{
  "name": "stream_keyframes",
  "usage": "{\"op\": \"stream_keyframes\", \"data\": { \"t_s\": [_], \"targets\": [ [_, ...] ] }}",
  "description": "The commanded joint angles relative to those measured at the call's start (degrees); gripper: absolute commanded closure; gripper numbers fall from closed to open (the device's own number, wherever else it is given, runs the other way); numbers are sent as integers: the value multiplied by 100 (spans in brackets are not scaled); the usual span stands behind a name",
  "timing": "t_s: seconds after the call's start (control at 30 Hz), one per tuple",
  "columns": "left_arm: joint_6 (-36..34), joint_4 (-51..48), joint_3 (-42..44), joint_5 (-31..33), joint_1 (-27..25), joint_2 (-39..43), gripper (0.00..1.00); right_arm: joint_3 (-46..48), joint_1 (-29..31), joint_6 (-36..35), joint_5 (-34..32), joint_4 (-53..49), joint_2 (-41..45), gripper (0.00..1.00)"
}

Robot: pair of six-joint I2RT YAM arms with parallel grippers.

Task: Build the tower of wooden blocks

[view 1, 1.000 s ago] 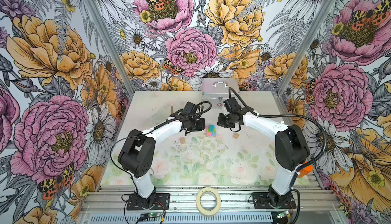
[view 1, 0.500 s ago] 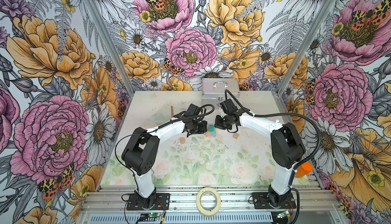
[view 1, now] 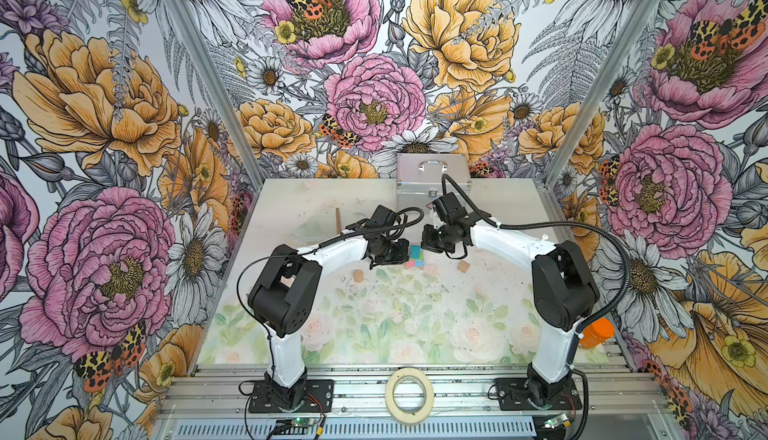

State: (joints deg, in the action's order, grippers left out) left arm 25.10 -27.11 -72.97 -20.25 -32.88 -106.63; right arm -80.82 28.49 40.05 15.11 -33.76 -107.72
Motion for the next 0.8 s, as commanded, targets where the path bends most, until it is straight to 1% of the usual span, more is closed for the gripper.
{"op": "stream_keyframes", "data": {
  "t_s": [0.0, 0.43, 0.77],
  "targets": [
    [12, 29, -130, -147, -50, 11, 100, -189, 50, 64, 61, 106, -122, 100],
    [12, -28, -121, -84, -60, 151, 100, -150, 61, 81, 62, 115, -121, 100],
    [63, -98, -112, 81, 3, 171, 100, -136, 62, 90, 69, 115, -116, 100]
  ]
}}
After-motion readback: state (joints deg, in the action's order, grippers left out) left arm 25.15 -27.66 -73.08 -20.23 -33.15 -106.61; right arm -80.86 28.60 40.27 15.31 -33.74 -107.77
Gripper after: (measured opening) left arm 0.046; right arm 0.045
